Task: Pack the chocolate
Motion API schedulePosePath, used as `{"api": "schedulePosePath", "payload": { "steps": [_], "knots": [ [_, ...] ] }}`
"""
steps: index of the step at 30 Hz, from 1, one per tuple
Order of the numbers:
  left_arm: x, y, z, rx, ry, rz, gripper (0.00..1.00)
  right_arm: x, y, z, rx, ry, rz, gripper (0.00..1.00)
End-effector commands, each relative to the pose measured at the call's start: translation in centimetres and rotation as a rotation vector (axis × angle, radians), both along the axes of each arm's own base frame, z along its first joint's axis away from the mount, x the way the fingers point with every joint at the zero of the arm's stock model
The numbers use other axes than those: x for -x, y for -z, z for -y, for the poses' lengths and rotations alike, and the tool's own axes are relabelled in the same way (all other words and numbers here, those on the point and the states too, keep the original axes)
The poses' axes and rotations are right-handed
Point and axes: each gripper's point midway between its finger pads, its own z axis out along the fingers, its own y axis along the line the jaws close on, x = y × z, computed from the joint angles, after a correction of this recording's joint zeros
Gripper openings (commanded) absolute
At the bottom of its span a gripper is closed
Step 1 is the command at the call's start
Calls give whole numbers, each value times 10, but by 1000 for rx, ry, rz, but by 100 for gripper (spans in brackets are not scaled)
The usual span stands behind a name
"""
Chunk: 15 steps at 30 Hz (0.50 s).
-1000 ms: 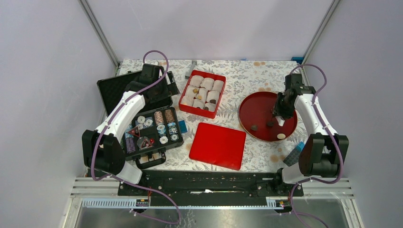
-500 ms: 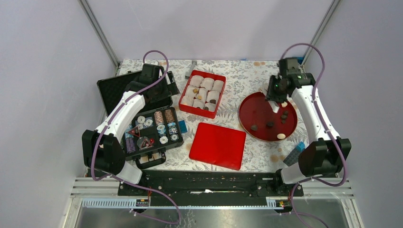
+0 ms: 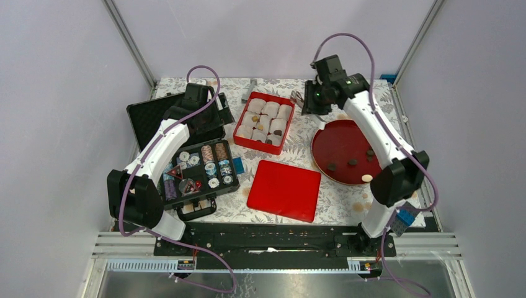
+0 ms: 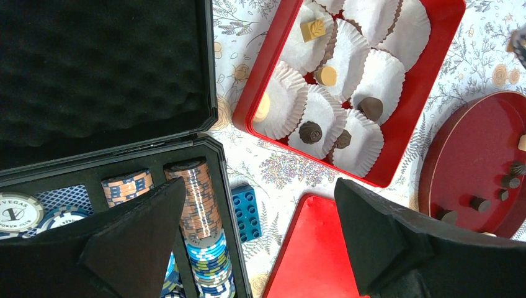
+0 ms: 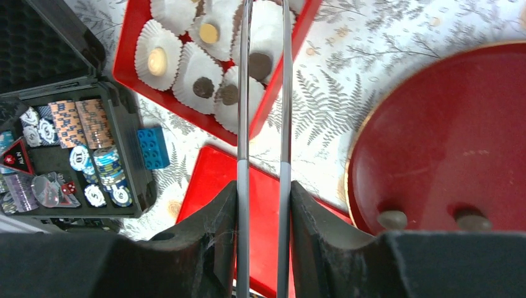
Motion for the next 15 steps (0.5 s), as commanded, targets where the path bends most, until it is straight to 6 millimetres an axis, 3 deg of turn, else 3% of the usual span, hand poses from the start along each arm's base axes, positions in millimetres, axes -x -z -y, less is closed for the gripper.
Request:
{"api": "schedulePosePath", "payload": {
  "steps": [1, 5, 15],
  "knots": [
    [-4, -23, -5, 13, -20, 85, 99, -16, -13, -33, -36, -66, 39, 25],
    [-3, -23, -11, 0, -42, 90, 99, -29, 1, -52, -29, -96, 28, 26],
    [4, -22, -24, -13, -75, 86, 99, -58, 38, -67, -2, -110, -17, 26]
  ]
}}
